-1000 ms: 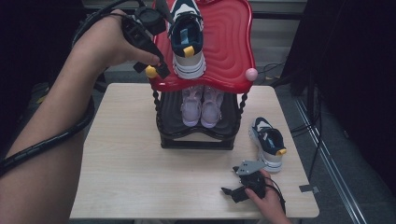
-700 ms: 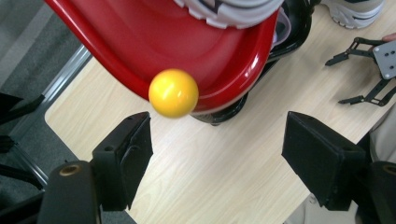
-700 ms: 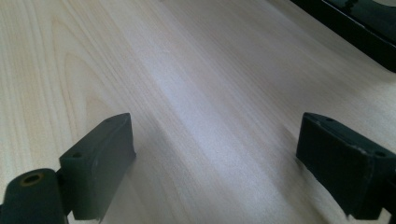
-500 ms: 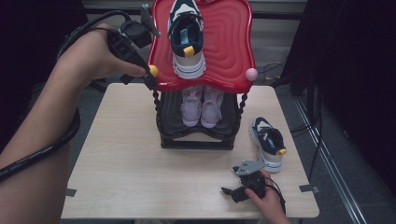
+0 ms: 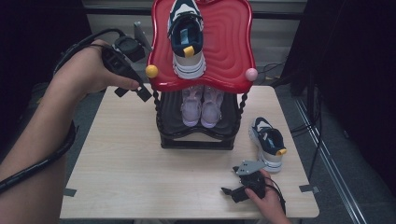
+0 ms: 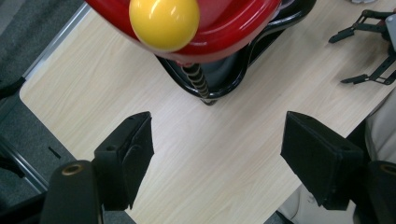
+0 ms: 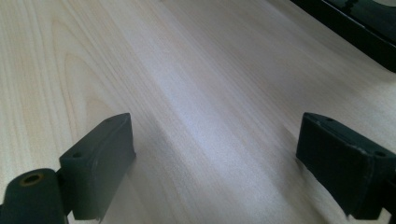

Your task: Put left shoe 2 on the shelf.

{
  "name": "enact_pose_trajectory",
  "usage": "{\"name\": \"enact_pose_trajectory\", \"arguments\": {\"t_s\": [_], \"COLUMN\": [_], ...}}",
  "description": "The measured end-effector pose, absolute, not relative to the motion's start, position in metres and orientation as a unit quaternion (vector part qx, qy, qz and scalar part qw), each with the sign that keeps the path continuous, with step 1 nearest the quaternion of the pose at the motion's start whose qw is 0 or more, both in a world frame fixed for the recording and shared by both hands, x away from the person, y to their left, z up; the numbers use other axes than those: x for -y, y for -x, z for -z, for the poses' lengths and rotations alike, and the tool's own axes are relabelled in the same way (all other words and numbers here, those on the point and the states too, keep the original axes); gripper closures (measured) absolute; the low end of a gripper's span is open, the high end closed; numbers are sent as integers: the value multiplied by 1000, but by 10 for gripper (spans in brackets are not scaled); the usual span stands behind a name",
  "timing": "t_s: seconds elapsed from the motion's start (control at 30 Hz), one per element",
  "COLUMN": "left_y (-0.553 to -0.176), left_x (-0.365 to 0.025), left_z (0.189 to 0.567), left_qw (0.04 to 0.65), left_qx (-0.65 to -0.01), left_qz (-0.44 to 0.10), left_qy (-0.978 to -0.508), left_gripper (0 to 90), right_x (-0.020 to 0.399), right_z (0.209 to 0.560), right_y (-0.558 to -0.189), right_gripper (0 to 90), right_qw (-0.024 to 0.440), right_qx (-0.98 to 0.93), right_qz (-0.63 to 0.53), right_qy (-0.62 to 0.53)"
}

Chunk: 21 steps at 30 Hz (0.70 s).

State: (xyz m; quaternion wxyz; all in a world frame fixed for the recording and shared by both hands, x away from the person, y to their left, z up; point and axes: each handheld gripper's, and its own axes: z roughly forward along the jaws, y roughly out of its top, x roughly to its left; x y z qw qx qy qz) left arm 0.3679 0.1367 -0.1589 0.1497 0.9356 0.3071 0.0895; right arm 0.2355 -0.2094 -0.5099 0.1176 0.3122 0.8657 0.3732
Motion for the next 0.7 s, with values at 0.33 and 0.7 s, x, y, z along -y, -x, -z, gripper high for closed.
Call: {"name": "enact_pose_trajectory", "arguments": {"t_s": [0.33, 0.7], "left_y": [-365, -362], "left_x": [-149, -163], "left_z": [178, 203], "left_qw": [151, 152], "left_qx": [-311, -317], "left_qz": [-81, -72], "left_qy": [-935, -933], "left_gripper": [248, 248], "right_x": [209, 210], "right_z": [510, 510], "right_y": [-235, -235], "right_gripper": [107, 107], "right_qw": [118, 117], "right_qx": [-866, -866], "right_qz": [-372, -372], "right_qy": [-312, -312]}}
